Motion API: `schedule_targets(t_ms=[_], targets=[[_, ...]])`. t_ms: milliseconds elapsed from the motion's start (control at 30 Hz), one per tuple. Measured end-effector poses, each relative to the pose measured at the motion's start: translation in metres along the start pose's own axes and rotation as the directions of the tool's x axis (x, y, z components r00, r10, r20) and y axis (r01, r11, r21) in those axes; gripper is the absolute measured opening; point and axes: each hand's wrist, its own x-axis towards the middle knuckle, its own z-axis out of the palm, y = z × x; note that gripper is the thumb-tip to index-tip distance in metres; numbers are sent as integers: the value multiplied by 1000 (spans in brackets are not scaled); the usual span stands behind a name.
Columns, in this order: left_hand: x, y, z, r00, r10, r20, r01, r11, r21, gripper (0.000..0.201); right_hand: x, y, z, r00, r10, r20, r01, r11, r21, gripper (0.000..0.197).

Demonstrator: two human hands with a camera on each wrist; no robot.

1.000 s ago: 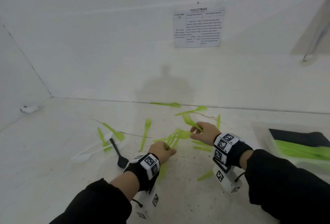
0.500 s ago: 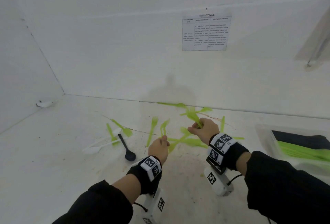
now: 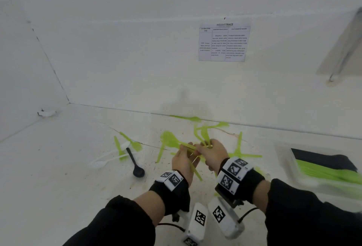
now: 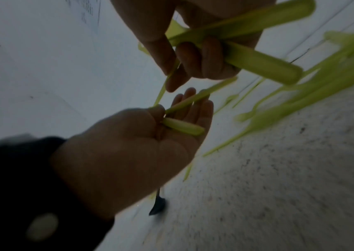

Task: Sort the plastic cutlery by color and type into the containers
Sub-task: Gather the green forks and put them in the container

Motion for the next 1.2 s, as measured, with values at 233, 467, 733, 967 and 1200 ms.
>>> schedule_targets(t_ms=[233, 467, 733, 967, 1200], targets=[[-2, -1, -11, 992, 38, -117, -29, 997, 74, 34, -20, 3, -5, 976, -218, -10, 215, 968, -127, 19], [-7, -2, -21, 998, 10, -68, -6, 998, 57, 41, -29, 13, -6, 960, -272, -64, 260, 953, -153, 20], [-7, -4, -26, 999, -12, -51, 16, 997, 75, 39, -32, 17, 8, 972, -210, 100, 230, 933, -276, 11], [-2, 7, -31, 999, 35, -37, -32, 995, 93, 25, -23, 15, 18, 993, -101, 53, 113, 938, -327, 29], [2, 9, -41, 994, -60, 90, 47, 990, 133, 32, -20, 3, 33, 978, -30, 208, 57, 990, -127, 22]])
